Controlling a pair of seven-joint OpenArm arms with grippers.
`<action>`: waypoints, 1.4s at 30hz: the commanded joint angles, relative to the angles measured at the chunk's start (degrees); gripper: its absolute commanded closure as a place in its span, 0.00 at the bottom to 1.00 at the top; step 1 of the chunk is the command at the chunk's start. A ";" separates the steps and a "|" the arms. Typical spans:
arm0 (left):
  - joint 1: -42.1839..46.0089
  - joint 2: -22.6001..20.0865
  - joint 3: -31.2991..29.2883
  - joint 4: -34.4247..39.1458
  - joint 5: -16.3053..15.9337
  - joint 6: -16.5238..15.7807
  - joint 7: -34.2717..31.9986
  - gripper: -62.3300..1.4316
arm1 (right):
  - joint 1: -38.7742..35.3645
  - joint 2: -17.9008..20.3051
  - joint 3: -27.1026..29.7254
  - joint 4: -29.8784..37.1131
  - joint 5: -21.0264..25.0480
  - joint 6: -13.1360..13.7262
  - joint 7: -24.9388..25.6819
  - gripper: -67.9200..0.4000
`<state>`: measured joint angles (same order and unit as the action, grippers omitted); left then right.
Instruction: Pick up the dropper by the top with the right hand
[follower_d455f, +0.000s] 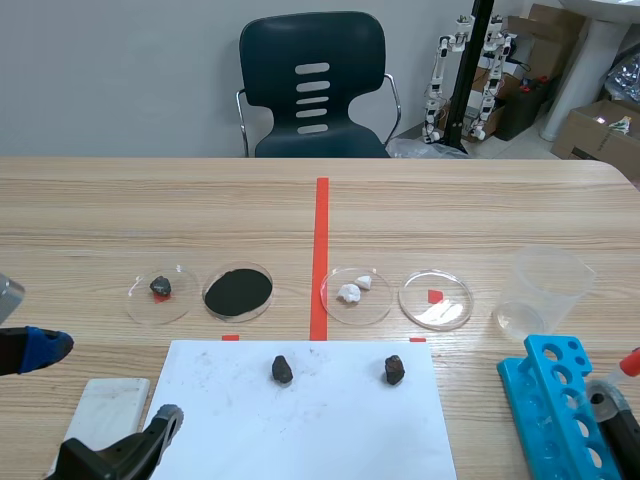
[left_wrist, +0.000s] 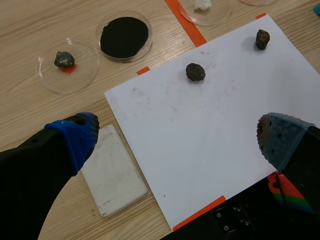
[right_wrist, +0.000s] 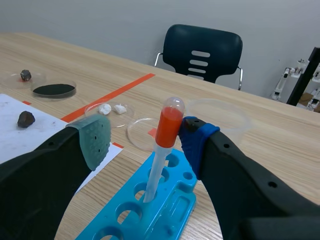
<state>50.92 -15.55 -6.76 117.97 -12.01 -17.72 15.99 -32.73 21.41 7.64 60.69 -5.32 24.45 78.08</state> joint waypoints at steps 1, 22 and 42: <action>0.33 0.28 0.35 0.46 -0.37 -0.02 -0.94 0.00 | 0.52 0.33 0.07 0.52 1.01 0.00 1.40 0.58; 0.33 0.28 0.35 0.46 -0.37 -0.02 -0.94 0.00 | 0.48 0.33 0.07 0.48 0.98 -0.02 3.15 0.87; 0.33 0.28 0.35 0.46 -0.37 -0.02 -0.94 0.00 | 0.52 0.33 0.07 -0.44 1.03 -0.02 2.73 0.98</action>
<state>50.92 -15.55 -6.76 117.97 -12.01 -17.72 15.99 -32.73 21.41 7.64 60.10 -4.97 24.43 80.31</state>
